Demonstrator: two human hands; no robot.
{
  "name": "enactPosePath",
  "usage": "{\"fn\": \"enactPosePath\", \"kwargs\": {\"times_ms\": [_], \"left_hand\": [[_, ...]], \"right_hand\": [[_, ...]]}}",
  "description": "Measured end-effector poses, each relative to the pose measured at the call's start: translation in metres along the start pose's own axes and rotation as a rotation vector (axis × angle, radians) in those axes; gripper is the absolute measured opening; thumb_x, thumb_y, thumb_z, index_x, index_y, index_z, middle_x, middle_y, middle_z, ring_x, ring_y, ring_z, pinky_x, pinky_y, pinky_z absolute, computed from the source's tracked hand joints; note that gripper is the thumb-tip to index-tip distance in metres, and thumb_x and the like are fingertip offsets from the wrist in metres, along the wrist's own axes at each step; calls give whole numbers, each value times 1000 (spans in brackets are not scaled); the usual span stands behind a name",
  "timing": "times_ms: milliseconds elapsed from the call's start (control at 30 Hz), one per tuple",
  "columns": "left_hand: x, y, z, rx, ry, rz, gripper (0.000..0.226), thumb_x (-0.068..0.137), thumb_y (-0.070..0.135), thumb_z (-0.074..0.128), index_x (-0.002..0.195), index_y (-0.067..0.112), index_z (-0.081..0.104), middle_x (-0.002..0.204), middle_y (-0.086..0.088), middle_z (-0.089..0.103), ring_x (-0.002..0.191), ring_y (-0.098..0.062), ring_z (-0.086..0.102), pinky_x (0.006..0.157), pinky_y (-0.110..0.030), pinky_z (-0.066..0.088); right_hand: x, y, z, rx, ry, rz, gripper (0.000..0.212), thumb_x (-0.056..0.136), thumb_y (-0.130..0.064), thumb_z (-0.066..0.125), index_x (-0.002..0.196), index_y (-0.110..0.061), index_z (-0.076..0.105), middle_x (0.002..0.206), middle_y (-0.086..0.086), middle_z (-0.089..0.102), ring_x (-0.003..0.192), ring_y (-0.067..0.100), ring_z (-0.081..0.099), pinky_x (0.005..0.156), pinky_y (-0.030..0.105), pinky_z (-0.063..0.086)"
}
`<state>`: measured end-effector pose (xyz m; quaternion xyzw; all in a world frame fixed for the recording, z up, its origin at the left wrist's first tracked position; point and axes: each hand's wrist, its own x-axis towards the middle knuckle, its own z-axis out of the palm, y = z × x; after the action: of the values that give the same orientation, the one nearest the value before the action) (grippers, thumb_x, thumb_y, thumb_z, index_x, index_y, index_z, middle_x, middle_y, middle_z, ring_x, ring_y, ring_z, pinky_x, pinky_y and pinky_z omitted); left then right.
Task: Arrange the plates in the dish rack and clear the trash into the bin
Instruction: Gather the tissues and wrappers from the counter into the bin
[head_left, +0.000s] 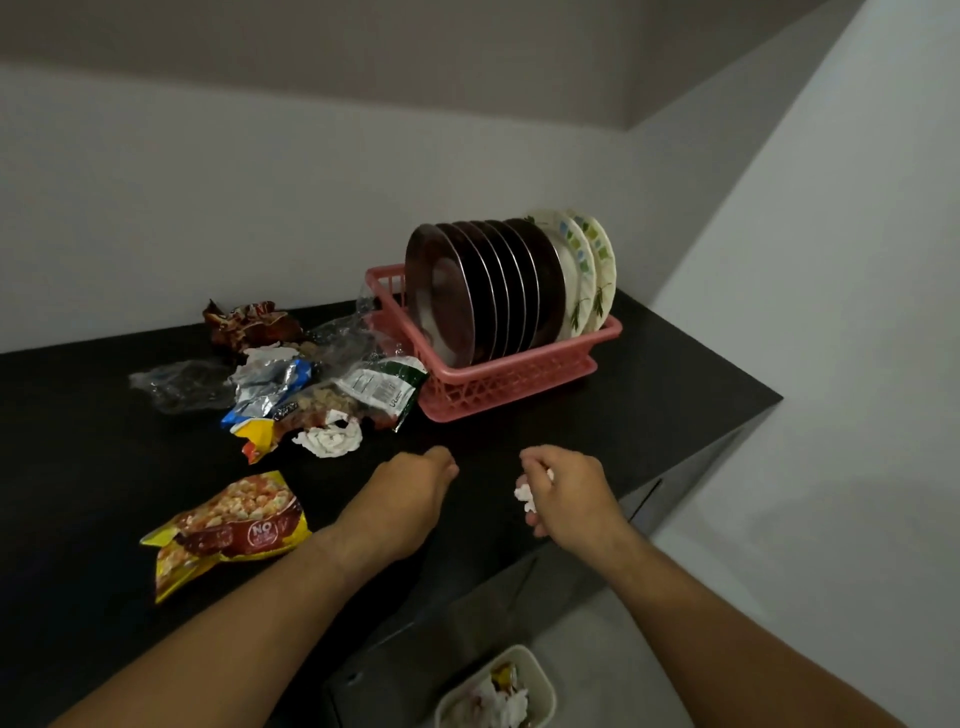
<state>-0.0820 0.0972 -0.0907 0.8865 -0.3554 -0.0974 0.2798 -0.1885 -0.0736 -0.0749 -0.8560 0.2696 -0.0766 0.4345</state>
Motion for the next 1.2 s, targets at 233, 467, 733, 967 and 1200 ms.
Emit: {"fn": "enactPosePath", "kwargs": {"times_ms": [233,467,733,967,1200], "left_hand": [[-40,43,54,8,-105,-83,29,96,52,44,75,34,55,72,7,61,61,-2,59,55,-23,45],[-107,49,148,178,-55,-146,62,88,64,18,55,23,50,51,10,48,46,-3,42,48,-28,28],[-133,9,223,198,-194,-153,49,101,44,30,57,24,38,60,5,50,61,-21,58,57,-31,42],[-125,-66,331,289,-260,-94,43,100,48,28,67,26,47,64,5,52,58,-15,53,53,-30,37],[-121,-160,463,292,-331,-120,40,97,52,29,93,26,60,88,5,64,75,-15,61,65,-32,47]], "right_hand": [[-34,61,-17,-84,-27,-136,29,102,-38,48,79,-27,64,75,-8,64,69,0,60,52,13,44],[-79,157,-6,-179,-44,23,57,101,-44,44,52,-15,49,49,-4,50,46,7,47,50,29,39],[-110,255,29,-432,-188,72,47,105,-37,35,70,-15,58,69,8,63,66,25,60,63,35,48],[-78,364,113,-570,-309,14,34,102,-43,35,79,-23,50,81,4,64,72,22,59,63,31,42],[-9,494,221,-675,-465,-56,27,96,-31,45,112,-13,57,115,10,63,103,26,60,78,30,41]]}}
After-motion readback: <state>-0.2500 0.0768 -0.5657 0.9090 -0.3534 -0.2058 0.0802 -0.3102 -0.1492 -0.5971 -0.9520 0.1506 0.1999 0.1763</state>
